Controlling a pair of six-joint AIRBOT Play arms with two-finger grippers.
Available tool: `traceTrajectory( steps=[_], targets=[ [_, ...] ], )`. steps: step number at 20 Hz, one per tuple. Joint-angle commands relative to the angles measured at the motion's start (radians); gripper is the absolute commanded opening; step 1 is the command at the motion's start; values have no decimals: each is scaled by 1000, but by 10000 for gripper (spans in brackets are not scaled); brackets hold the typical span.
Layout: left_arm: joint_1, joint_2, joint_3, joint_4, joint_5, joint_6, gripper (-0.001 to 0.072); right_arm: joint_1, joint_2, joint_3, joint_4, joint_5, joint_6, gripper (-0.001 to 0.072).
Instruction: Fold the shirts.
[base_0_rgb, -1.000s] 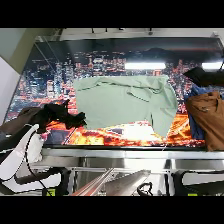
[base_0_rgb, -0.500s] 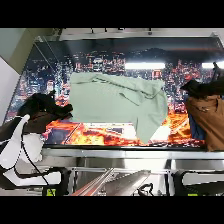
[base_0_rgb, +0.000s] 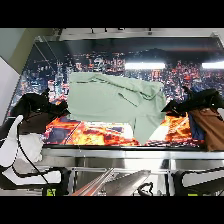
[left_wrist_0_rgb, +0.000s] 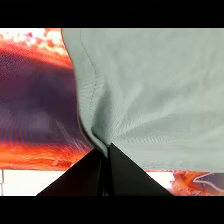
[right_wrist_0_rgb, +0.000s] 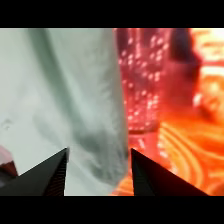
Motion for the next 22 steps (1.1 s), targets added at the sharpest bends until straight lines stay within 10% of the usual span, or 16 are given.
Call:
traceTrajectory(
  steps=[1, 2, 4, 5, 11, 15, 18, 22],
  targets=[
    [3, -1, 1, -9, 0, 10, 16, 37, -37, -24, 18, 16, -2, 438],
    [3, -1, 1, -10, 2, 10, 16, 37, -42, -21, 39, 37, -9, 429],
    [3, 1, 1, -10, 9, 11, 16, 34, -42, -15, 86, 46, -48, 51],
    [3, 14, 2, -14, 11, 11, 16, 34, -36, -9, 106, 37, -54, 20],
    [11, 440, 251, -165, 51, 81, 15, 14, 407, 217, 233, 5, -148, 19],
    [11, 879, 510, -153, -259, 81, 16, 8, 875, 477, 228, 259, -178, 18],
    [11, 1082, 641, 68, -378, 39, 16, 8, 1138, 544, 177, 500, -277, 19],
    [-21, 1077, 795, 283, -221, -88, 16, 7, 1276, 544, 80, 639, -286, 19]
  ],
)
